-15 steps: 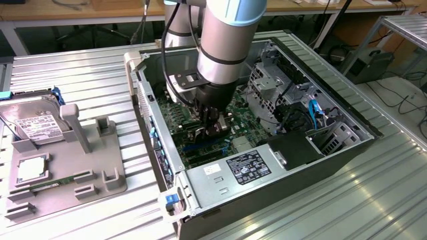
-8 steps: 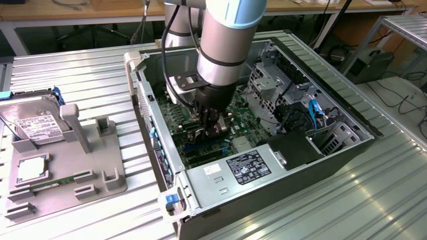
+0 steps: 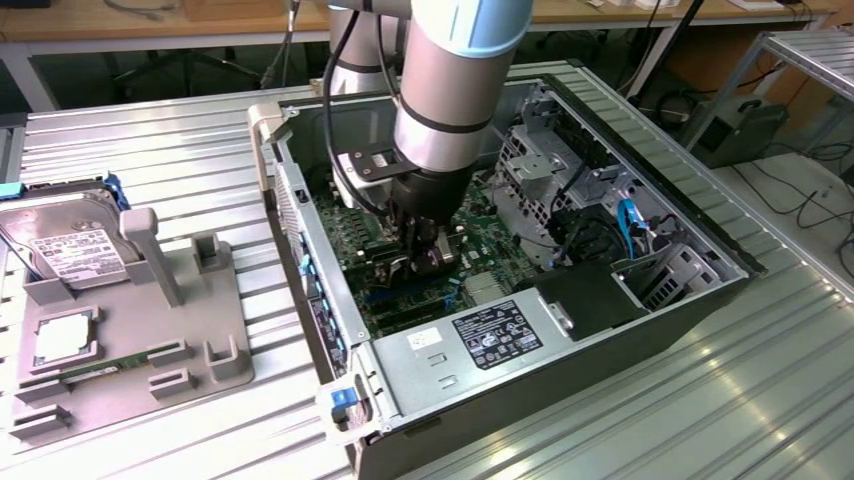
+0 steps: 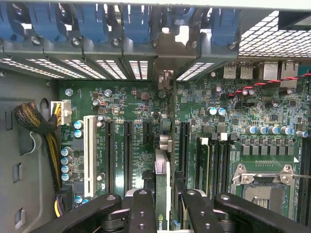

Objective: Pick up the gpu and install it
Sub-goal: 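Insert the gpu into the slot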

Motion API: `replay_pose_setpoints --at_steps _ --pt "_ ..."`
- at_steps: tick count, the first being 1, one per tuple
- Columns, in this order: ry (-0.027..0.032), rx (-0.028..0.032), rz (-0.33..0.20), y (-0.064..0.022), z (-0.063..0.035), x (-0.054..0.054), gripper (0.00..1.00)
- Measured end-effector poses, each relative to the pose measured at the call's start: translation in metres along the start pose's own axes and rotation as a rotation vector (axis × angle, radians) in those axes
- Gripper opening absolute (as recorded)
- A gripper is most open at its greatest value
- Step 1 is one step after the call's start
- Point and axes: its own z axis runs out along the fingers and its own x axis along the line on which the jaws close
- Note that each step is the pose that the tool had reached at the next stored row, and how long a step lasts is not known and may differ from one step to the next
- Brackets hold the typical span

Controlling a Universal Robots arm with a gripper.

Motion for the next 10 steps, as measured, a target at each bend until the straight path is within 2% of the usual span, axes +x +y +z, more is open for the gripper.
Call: replay_pose_setpoints --at_steps 4,5,6,7,10 --pt "-0.0008 0.0008 0.0 -0.0001 0.0006 -0.0001 0.26" --pt "-0.0004 0.0005 0.0 0.0 0.0005 -0.0001 0.27" --pt "0.0 0.0004 0.0 0.0 0.0003 0.0 0.34" --pt "0.0004 0.0001 0.0 0.0 0.0 0.0 0.34" --pt "0.0006 0.0 0.0 0.0 -0.0074 -0.0003 0.34"
